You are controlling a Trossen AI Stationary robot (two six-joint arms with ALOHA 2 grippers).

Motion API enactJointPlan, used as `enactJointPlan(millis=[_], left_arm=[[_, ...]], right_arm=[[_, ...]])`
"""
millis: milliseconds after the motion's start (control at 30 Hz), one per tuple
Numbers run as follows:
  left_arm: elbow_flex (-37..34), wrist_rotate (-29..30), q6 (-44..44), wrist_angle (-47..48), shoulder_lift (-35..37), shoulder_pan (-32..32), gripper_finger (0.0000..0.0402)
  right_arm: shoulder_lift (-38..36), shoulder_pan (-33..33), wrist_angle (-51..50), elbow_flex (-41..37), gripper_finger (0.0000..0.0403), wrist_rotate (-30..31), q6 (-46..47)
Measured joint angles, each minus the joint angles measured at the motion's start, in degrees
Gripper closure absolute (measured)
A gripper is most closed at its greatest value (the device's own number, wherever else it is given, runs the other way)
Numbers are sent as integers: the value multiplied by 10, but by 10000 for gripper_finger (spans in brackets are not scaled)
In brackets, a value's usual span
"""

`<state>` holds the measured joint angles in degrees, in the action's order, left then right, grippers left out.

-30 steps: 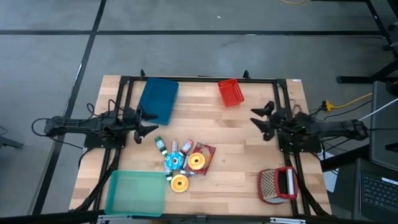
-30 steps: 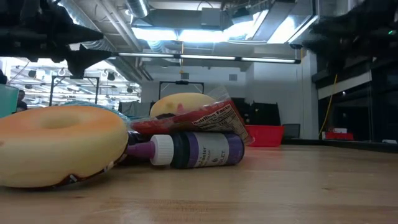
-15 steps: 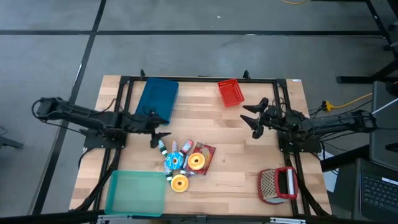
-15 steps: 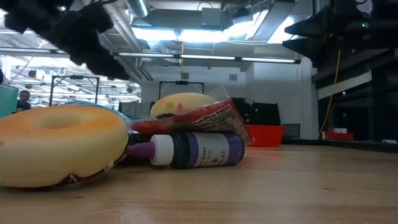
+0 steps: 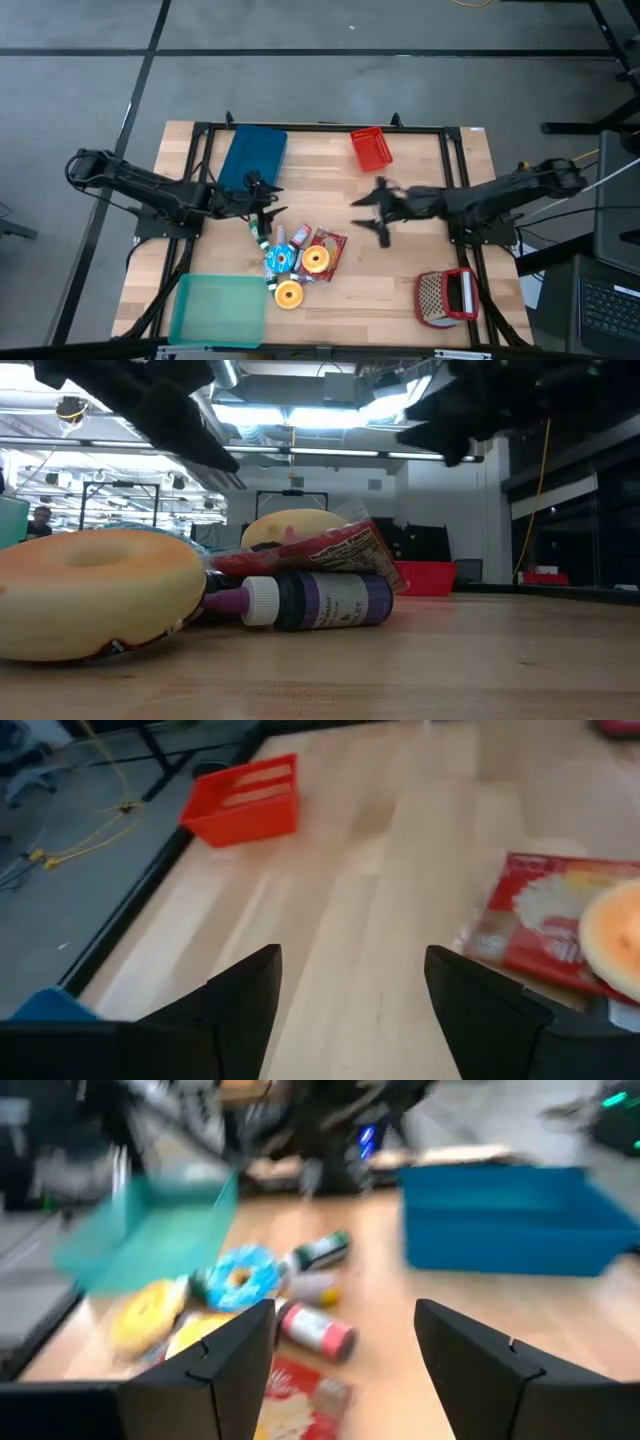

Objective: Pick & Place Food Item
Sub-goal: Put the orange donut into the red bin

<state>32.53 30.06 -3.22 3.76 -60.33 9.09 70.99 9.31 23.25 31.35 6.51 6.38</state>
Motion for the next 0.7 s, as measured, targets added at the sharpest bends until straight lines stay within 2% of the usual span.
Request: enactJointPlan(millis=[167, 333, 567, 700], left_arm=[[0, -4, -5, -7, 28, -12, 165], [-1, 0, -14, 24, 83, -29, 166], [-44, -5, -14, 29, 180, -59, 167], [-73, -23, -18, 25, 217, -67, 167]], right_arm=[[136, 20, -79, 139, 158, -21, -80], [215, 20, -193, 244, 158, -75, -114], [267, 19, -221, 271, 158, -190, -93], [271, 18, -221, 271, 158, -227, -81]])
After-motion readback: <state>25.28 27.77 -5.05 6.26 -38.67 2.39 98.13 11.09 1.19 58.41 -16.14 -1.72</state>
